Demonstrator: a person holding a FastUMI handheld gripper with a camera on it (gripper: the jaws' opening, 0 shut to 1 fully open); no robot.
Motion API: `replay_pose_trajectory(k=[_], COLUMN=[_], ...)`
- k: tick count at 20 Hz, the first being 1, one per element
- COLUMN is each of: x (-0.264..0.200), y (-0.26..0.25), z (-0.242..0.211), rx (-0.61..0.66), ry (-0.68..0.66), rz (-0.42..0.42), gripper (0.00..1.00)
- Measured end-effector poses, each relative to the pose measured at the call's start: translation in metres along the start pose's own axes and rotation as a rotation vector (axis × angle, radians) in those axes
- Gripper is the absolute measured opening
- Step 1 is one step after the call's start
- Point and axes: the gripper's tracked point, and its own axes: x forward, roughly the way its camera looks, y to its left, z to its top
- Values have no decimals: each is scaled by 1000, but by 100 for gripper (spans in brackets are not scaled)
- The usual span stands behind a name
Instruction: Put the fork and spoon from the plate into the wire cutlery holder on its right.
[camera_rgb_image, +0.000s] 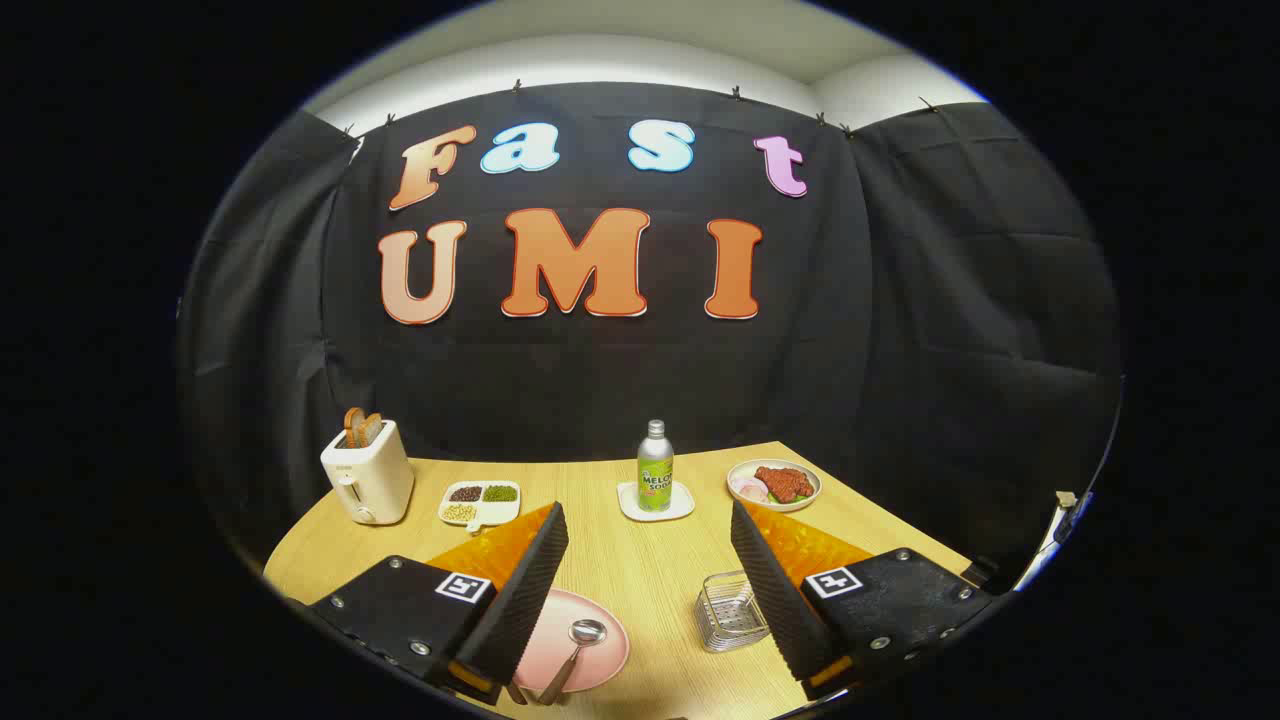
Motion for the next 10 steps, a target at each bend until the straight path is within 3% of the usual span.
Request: replay_pose_trajectory(k=[10], x=[6], y=[16], z=[-9], rx=[5], ry=[22], rz=[30], gripper=[98])
